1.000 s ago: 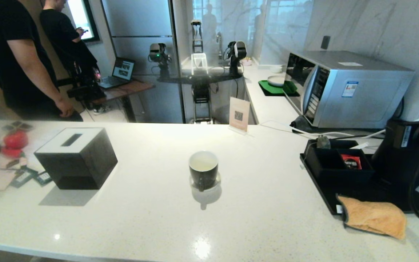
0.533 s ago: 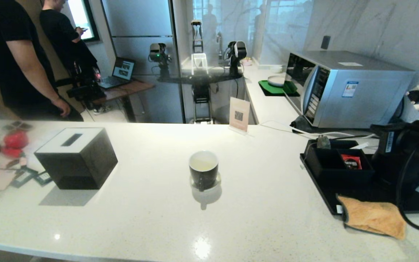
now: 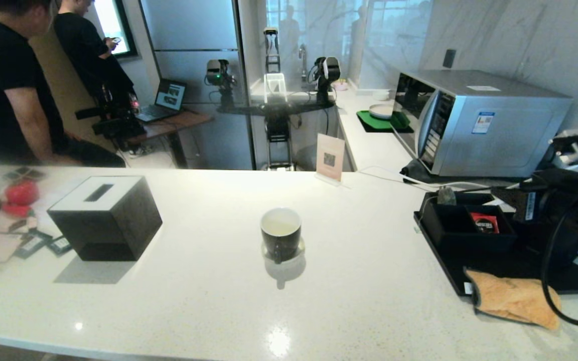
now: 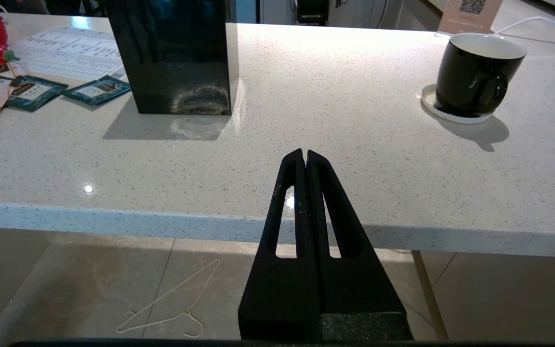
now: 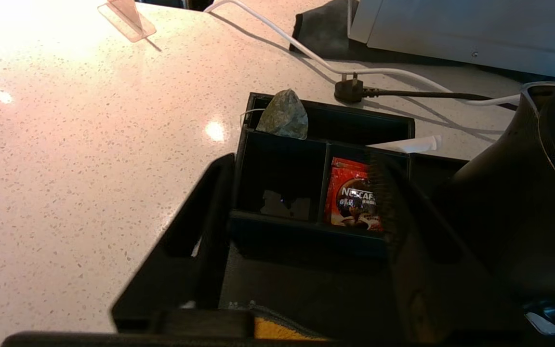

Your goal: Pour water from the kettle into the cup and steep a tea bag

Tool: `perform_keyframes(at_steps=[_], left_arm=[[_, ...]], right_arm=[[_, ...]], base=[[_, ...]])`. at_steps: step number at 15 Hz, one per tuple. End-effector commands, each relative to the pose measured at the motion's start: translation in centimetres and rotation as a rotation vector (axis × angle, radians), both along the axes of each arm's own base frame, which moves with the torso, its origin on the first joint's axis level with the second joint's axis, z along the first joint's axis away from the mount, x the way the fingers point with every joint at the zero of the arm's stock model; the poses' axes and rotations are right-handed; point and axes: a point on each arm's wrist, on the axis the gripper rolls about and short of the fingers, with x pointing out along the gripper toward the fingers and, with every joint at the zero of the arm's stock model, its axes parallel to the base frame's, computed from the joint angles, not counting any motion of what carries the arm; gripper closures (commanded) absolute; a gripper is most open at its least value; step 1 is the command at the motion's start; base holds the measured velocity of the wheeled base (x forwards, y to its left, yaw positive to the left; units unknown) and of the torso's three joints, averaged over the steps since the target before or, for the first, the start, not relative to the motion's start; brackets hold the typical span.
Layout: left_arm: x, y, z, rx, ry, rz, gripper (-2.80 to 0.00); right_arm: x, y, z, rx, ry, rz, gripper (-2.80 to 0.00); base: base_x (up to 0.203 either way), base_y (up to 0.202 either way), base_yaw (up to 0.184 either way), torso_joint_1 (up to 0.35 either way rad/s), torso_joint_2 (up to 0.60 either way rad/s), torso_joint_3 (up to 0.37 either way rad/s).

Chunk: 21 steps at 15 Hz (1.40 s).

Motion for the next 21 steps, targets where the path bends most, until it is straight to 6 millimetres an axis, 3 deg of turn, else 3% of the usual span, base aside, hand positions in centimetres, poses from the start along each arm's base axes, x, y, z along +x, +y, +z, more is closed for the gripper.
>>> perform_keyframes(at_steps=[1, 5, 14, 21], left_arm=[[0.0, 0.0, 0.0, 0.0, 0.001, 0.0, 0.0], [0.0, 0.0, 0.0, -0.001, 0.001, 0.0, 0.0], [0.0, 0.0, 0.0, -0.001, 0.0, 0.0, 0.0], [0.0, 0.0, 0.0, 0.0, 0.001, 0.0, 0.0]], right_arm=[[0.8, 0.0, -0.6, 0.0, 0.021, 0.0, -2.8], [2.5, 0.1, -1.7, -0.006, 0.071, -0.018, -2.8], [9.6, 3.0, -4.1, -0.089, 0.099, -0.174, -2.8], [11.4, 3.1, -5.4, -0.102, 0.064, -0.231, -2.8]], base=[[0.0, 0.0, 0.0, 0.0, 0.0, 0.0], [0.0, 0.0, 0.0, 0.0, 0.0, 0.0], [0.0, 0.0, 0.0, 0.0, 0.0, 0.0], [0.0, 0.0, 0.0, 0.0, 0.0, 0.0]])
